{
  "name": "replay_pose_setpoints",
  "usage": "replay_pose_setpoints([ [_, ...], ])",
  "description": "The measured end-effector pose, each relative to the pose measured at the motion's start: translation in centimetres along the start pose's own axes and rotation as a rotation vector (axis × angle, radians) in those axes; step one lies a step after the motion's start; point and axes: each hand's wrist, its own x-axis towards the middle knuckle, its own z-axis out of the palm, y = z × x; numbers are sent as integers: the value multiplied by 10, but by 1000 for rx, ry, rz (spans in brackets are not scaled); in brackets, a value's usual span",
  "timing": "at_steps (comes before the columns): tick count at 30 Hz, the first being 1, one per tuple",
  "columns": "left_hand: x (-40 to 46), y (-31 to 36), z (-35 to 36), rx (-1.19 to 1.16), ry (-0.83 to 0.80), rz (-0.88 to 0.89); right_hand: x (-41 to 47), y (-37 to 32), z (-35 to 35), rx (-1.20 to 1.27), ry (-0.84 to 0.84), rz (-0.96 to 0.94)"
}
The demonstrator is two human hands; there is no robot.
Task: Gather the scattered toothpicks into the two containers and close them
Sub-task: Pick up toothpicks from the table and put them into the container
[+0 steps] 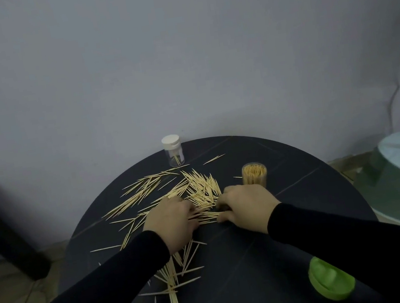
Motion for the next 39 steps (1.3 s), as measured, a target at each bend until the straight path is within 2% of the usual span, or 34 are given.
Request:
replay_pose_setpoints([
  [3,2,3,3,10,22,31,7,0,-2,-1,-37,-18],
  [13,7,14,6,141,114,147,-7,6,8,-200,23,-32],
  [18,9,18,5,142,118,154,-15,15,1,-179,20,-2],
  [24,13,27,3,98,92,102,-22,14,-12,-80,178,1],
  [29,21,32,-4,-73,89,9,-25,11,-27,106,416,5],
  [32,26,36,-11,-195,115,-11,-23,28,-32,341,523,108],
  [34,29,39,-16,-372,130,-29,-20,41,-30,536,601,159],
  [37,38,44,-23,-620,211,-23,-17,58,-21,777,624,221],
  [39,47,48,-28,-780,264,-18,-15,66,-15,806,604,269],
])
